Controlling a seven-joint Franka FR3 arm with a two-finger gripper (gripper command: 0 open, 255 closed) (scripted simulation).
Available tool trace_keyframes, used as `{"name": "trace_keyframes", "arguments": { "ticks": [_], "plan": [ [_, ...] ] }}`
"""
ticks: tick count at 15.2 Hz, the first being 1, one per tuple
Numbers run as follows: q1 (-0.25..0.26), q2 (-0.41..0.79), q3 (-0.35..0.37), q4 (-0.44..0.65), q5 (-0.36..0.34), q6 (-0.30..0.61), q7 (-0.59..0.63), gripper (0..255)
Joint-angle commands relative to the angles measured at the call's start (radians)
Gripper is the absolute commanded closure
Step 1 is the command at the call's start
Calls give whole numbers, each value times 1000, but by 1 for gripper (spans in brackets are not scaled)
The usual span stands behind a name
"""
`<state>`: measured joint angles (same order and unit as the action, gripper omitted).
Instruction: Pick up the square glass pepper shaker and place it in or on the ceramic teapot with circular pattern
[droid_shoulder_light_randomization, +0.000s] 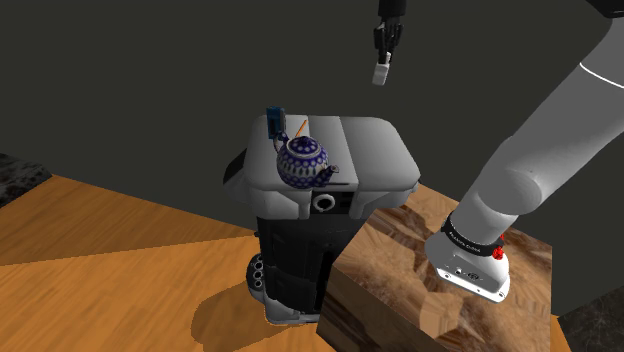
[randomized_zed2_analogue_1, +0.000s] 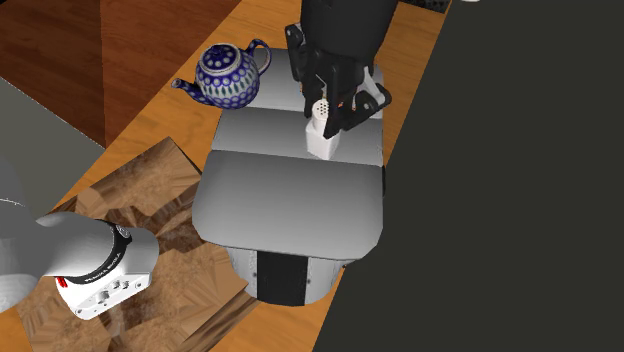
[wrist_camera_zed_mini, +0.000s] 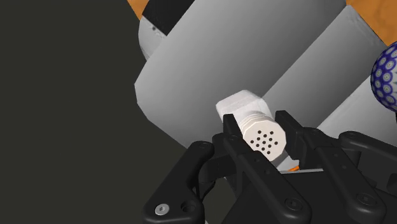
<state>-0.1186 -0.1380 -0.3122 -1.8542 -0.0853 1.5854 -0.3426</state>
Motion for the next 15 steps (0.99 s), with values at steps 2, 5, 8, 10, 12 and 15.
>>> {"name": "trace_keyframes", "arguments": {
  "ticks": [2, 5, 8, 10, 12, 15],
  "plan": [
    [0, 6, -1, 44, 1, -38, -5, 255],
    [21, -21, 29, 34, 5, -58, 45, 255],
    [51, -57, 74, 7, 14, -69, 121, 255],
    [71, -74, 104, -6, 23, -76, 171, 255],
    [91, -88, 135, -14, 34, -83, 220, 255],
    [121, -100, 180, -18, 54, -93, 294, 255]
  ]
}}
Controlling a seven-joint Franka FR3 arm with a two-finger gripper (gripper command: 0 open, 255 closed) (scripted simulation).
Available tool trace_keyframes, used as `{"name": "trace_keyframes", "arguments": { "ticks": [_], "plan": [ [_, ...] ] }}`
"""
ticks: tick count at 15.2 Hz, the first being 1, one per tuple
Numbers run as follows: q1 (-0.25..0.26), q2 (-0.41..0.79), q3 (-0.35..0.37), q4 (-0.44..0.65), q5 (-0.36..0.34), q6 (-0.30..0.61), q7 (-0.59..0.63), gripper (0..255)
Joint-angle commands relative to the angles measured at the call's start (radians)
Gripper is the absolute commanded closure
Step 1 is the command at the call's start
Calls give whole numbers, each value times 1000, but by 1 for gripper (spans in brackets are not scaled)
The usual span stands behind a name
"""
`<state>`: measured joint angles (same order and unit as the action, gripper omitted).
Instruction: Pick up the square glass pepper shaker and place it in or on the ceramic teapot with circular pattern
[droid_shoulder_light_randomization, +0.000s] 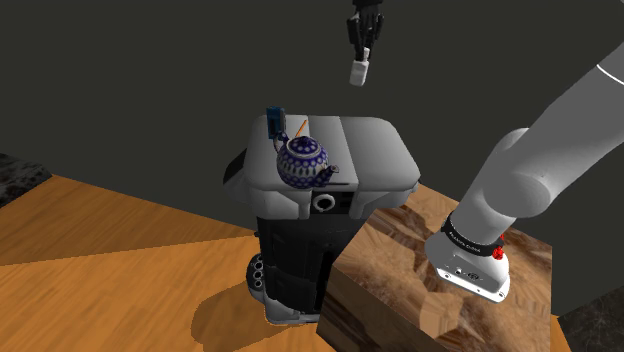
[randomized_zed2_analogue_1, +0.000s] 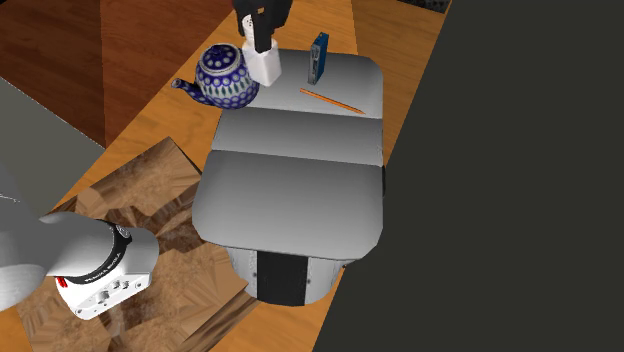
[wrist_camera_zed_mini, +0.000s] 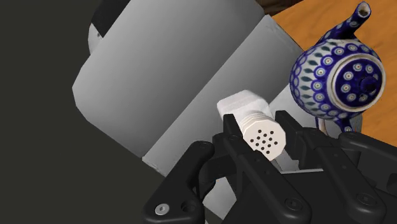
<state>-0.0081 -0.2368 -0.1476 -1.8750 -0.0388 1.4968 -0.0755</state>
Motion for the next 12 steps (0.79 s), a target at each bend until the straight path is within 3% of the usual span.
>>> {"name": "trace_keyframes", "arguments": {
  "ticks": [1, 12],
  "plan": [
    [20, -3, 31, 3, 14, -8, 51, 255],
    [128, 44, 193, 87, 88, -40, 317, 255]
  ]
}}
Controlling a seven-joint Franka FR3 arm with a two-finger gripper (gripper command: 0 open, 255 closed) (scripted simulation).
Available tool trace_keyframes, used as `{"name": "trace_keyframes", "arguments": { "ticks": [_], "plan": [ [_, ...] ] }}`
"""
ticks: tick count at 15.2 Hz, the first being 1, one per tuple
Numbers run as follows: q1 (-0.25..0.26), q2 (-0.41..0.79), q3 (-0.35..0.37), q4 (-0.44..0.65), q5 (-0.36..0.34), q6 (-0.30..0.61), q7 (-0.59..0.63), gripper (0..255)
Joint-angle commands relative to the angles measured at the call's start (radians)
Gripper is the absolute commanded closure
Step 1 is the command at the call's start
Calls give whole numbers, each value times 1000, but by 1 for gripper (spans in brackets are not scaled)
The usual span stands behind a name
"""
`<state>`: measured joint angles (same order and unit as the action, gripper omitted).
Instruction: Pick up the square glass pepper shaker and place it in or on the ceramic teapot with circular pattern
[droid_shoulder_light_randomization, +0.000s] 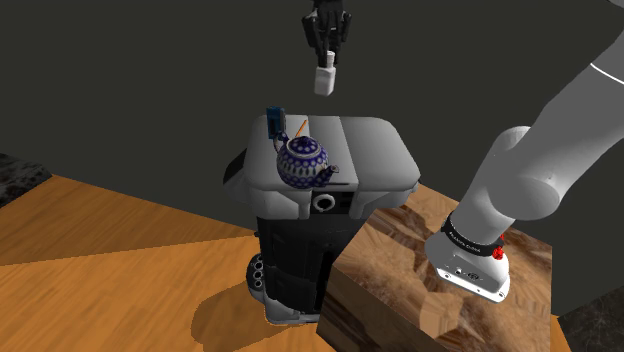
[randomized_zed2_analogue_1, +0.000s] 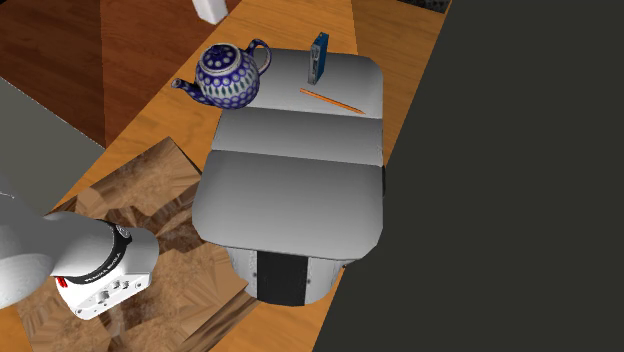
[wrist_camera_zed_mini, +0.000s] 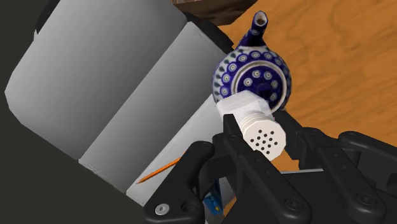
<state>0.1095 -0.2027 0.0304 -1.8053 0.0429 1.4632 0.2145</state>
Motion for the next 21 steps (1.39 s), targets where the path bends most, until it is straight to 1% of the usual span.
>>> {"name": "trace_keyframes", "arguments": {
  "ticks": [1, 4, 21],
  "plan": [
    [20, 20, 30, 32, 12, -9, 52, 255],
    [48, 54, 68, 78, 25, -17, 118, 255],
    [49, 30, 70, -178, 28, 214, 106, 255]
  ]
}}
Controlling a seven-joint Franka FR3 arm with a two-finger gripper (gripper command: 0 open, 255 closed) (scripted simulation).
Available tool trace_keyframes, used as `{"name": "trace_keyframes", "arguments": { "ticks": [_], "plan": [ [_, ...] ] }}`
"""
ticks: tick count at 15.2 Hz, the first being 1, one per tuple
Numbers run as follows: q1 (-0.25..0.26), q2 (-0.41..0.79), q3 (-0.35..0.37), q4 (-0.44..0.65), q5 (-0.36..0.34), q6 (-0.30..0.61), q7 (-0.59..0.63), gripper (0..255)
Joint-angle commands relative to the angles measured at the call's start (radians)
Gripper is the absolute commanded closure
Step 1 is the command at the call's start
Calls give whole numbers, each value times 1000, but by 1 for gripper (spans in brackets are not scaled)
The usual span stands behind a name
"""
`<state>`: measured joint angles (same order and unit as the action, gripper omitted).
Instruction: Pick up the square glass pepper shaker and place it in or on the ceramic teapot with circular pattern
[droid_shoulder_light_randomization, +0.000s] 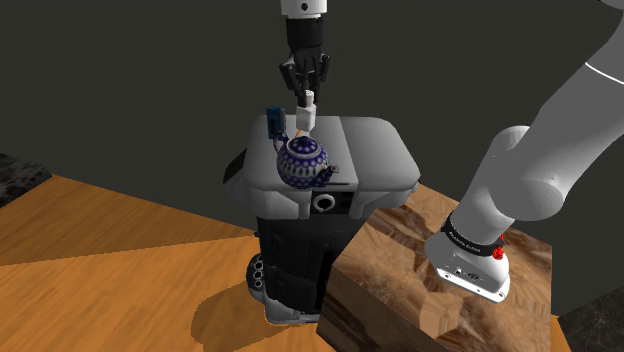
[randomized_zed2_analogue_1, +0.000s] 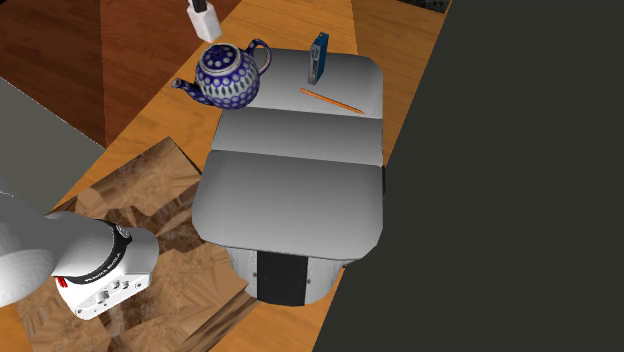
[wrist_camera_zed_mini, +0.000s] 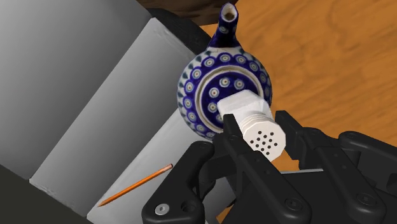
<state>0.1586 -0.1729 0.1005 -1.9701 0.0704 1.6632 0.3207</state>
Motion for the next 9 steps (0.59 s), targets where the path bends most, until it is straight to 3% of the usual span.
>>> {"name": "trace_keyframes", "arguments": {
  "ticks": [1, 9],
  "plan": [
    [0, 1, 1, -26, 0, 27, -1, 255],
    [1, 3, 1, -54, 1, 58, -2, 255]
  ]
}}
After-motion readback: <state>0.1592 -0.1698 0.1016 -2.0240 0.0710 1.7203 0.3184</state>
